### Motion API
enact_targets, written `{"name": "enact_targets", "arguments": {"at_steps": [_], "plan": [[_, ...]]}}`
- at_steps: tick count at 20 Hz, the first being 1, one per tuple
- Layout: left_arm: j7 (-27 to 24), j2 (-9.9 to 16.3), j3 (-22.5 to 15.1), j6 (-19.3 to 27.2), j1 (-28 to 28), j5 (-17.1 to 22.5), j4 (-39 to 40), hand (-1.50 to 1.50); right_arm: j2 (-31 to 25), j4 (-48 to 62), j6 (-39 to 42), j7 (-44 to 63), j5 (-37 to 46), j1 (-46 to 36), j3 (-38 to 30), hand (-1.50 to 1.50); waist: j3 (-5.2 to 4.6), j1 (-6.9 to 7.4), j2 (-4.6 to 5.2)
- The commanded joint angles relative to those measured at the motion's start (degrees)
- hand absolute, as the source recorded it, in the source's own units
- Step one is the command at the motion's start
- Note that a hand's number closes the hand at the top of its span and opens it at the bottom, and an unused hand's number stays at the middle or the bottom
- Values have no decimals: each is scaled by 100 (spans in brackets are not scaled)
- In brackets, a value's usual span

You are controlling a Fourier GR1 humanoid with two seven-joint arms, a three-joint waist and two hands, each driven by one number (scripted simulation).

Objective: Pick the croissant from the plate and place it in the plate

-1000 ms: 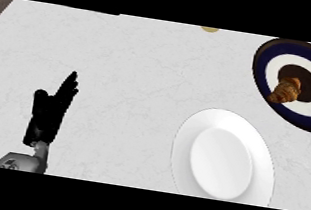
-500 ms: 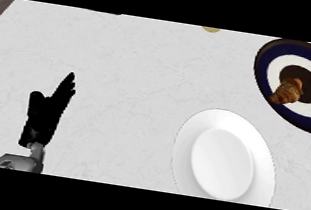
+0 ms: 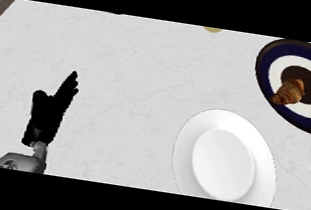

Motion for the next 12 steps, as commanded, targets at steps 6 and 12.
{"name": "enact_targets", "arguments": {"at_steps": [6,12], "plan": [[41,58,57,-56,-44,7,43,0,-63,116,238,-898,-46,331,-1,-150,3,4,4],[93,-119,-33,94,-96,-70,-17,0,-231,214,169,-578,-44,186,13,-150,10,84,32]]}}
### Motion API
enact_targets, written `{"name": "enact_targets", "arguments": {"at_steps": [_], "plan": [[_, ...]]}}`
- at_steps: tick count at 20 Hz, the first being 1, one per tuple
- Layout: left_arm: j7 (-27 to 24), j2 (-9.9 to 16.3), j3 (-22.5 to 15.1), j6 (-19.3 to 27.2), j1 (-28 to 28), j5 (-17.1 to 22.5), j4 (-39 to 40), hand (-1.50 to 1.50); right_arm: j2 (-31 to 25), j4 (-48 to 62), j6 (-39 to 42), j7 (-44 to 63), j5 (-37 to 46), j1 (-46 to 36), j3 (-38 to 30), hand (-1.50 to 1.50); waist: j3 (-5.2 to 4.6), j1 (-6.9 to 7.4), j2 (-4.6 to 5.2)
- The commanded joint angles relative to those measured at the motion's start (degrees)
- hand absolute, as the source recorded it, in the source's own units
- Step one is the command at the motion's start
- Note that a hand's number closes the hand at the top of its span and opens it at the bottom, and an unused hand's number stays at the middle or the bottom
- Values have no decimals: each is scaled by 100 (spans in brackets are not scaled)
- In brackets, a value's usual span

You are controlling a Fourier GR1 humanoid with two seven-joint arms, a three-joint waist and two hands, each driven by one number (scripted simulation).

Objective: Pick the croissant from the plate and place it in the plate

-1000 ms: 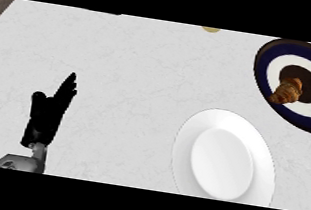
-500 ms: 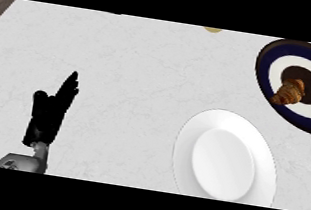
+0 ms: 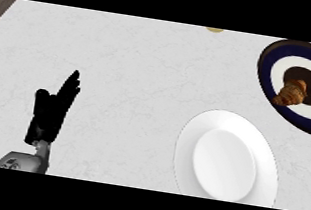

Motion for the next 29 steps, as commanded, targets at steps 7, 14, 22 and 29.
{"name": "enact_targets", "arguments": {"at_steps": [7,14,22,29], "plan": [[-10,-21,6,-96,-109,48,144,0,-329,131,362,-599,-87,164,-83,-150,12,38,46],[-40,-118,-119,54,-130,-144,159,0,-417,213,403,-491,-360,92,-322,-150,20,39,53],[-212,64,51,-150,29,42,64,0,-707,293,215,-310,-539,263,-515,-150,24,111,68],[27,-154,-158,58,-68,-143,-19,0,-595,234,-154,-299,-492,344,-473,-150,37,135,82]]}}
